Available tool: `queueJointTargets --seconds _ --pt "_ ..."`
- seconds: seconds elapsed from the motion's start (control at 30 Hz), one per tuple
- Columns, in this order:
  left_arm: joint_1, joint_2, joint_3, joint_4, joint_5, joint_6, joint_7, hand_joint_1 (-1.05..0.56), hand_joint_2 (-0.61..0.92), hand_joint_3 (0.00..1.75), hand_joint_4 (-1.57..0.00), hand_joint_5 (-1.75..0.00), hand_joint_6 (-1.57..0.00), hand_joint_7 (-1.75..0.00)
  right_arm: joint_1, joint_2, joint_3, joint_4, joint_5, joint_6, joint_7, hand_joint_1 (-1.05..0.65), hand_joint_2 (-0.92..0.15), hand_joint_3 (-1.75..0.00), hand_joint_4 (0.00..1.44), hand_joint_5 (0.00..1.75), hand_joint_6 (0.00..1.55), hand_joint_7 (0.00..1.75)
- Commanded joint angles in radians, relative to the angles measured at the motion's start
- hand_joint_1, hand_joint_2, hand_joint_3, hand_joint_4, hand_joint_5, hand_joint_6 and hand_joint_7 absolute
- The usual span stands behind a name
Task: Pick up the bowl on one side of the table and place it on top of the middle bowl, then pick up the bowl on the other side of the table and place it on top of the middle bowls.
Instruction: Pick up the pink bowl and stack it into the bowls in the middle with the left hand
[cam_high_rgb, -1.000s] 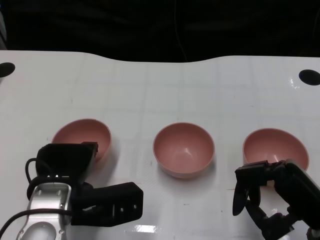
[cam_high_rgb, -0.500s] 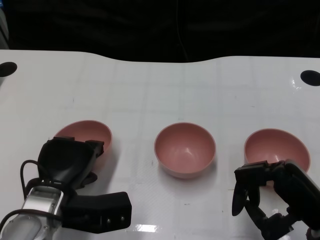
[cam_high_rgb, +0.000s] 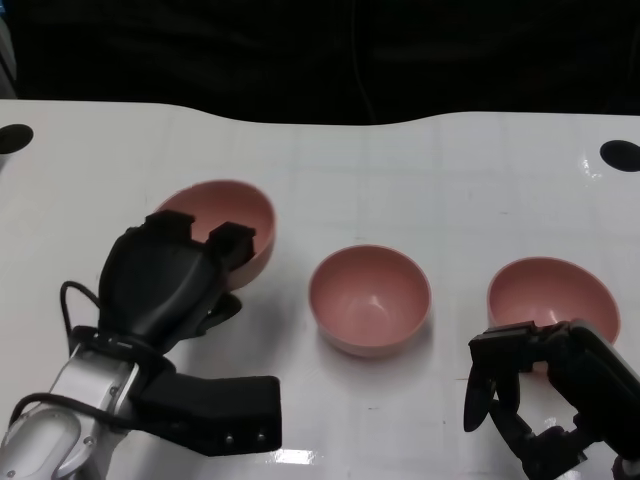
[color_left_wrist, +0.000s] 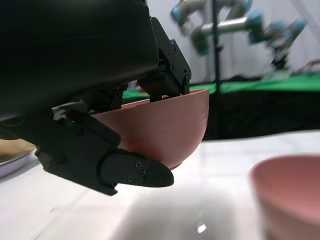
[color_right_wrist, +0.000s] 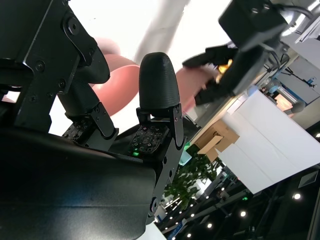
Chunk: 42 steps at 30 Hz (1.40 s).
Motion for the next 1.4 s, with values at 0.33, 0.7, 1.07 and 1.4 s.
queueJointTargets --seconds 0.33,0.7,1.07,1.4 --pt "-0.048 -0.003 -0.016 -0.103 -0.037 -0.121 -0.094 -0.24 0.62 0.55 -0.88 -1.70 -0.99 -1.02 0.008 -0.006 -0.001 0.002 0.009 -0.008 -0.002 0.23 -0.06 -1.69 0.95 1.74 0.93 1.30" --pt "-0.124 -0.074 -0.087 -0.040 0.003 -0.151 -0.116 -0.27 0.56 0.69 -0.90 -1.70 -0.94 -1.19 0.001 -0.008 -0.002 0.016 0.003 -0.018 -0.005 0.20 -0.06 -1.68 0.95 1.74 0.91 1.30" --pt "-0.171 -0.126 -0.130 0.057 -0.026 -0.168 -0.191 -0.28 0.61 0.71 -0.89 -1.60 -0.84 -1.24 -0.001 -0.007 -0.002 0.019 0.004 -0.021 -0.004 0.22 -0.07 -1.66 0.95 1.75 0.92 1.30" --pt "-0.199 -0.151 -0.139 0.149 -0.100 -0.167 -0.322 -0.33 0.89 0.32 -0.69 -0.83 -0.71 -0.48 0.000 -0.008 0.000 0.014 0.003 -0.015 -0.001 0.24 -0.06 -1.65 0.95 1.75 0.92 1.28"
